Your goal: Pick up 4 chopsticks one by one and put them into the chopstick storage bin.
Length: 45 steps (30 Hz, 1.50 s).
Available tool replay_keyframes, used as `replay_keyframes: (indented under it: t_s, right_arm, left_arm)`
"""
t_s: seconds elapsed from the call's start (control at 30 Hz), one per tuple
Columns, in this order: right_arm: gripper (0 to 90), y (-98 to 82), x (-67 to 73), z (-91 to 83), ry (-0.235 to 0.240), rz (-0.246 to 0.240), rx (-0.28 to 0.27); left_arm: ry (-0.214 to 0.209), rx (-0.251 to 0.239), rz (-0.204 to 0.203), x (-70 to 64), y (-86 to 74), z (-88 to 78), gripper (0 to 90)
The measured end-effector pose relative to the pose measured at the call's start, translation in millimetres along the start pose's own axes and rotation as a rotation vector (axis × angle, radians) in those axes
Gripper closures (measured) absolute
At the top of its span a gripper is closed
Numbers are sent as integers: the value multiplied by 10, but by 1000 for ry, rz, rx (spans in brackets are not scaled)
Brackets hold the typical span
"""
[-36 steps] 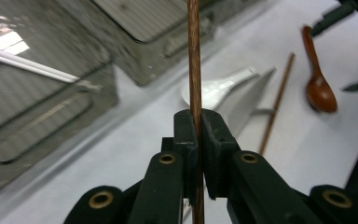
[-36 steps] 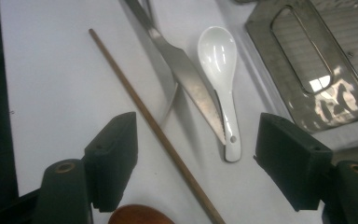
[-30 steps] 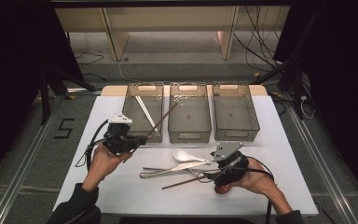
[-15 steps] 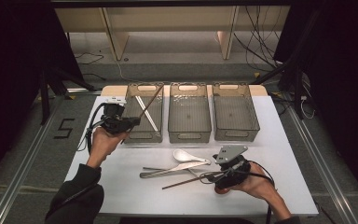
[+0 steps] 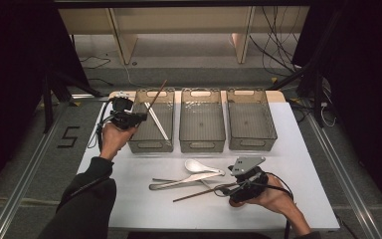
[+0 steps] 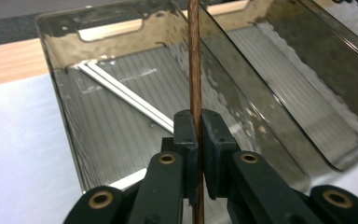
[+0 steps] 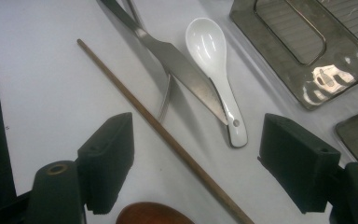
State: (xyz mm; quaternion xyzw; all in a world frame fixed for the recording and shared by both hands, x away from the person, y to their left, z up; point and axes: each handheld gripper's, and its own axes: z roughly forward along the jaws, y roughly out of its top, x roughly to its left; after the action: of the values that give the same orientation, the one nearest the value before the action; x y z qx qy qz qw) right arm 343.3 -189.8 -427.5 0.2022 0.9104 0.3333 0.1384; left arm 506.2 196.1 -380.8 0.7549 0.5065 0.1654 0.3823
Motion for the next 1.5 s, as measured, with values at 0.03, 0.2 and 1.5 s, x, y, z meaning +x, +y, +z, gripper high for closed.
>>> replay_keyframes:
  t_s: [0.03, 0.2, 1.5]
  right_arm:
    - [270, 0, 2, 2, 1, 0, -1]
    - [270, 1, -2, 2, 1, -1, -2]
    - [270, 20, -63, -40, -8, -19, 22]
  left_arm:
    - [4, -1, -5, 8, 7, 23, 849]
    - [11, 13, -2, 46, 17, 126, 849]
    - [-147, -81, -73, -219, -311, -332, 293]
